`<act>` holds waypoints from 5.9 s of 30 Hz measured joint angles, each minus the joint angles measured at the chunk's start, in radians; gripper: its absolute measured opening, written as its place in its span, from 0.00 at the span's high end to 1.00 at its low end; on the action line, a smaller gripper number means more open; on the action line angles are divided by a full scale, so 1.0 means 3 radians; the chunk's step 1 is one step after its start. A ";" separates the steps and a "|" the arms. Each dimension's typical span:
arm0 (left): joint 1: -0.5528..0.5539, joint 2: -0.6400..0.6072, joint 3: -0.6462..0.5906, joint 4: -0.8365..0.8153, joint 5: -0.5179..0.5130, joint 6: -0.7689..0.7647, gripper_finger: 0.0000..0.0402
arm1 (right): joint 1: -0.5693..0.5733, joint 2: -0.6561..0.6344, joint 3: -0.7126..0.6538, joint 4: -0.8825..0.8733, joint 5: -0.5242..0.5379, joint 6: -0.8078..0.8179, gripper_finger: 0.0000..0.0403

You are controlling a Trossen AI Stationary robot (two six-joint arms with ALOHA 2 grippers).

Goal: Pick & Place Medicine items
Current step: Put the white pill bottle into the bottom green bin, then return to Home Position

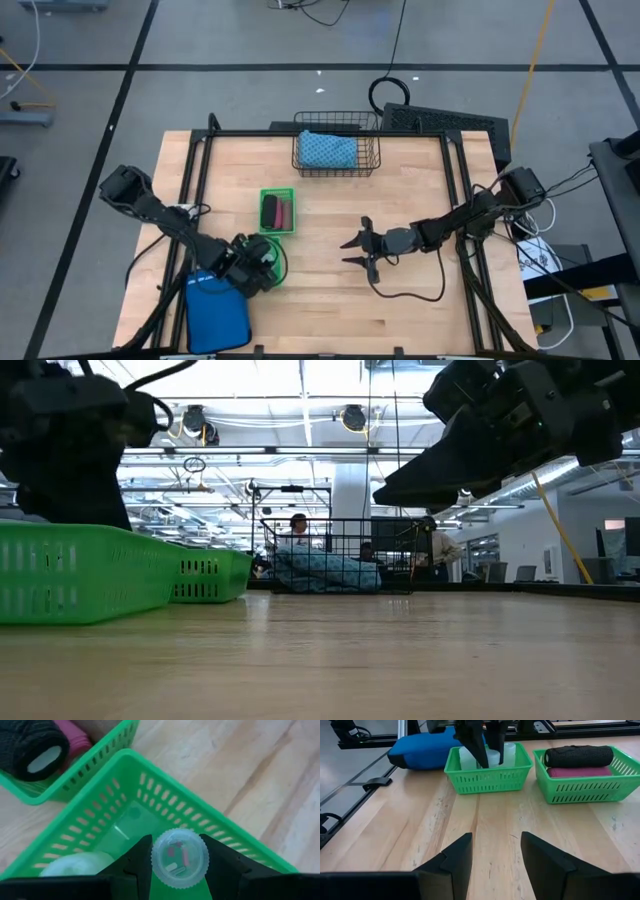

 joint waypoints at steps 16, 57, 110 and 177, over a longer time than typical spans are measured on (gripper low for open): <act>0.0061 0.0001 -0.0056 0.0263 0.0056 0.0267 0.46 | -0.0002 0.0000 0.0000 -0.0001 0.0000 -0.0007 0.62; 0.0489 -0.4337 -0.1008 0.0268 -0.0844 0.3512 0.33 | -0.0006 -0.2526 0.0004 -0.1903 -0.0003 -0.0556 0.61; 0.1183 -0.5021 -0.2598 0.1806 0.0846 0.3736 0.33 | -0.0989 -0.5112 -0.1807 -0.2140 -0.0805 -0.0255 0.61; 0.1183 -0.5021 -0.2598 0.1806 0.0843 0.3731 0.33 | -0.0988 -0.5070 -0.1812 -0.2146 -0.0799 -0.0256 0.61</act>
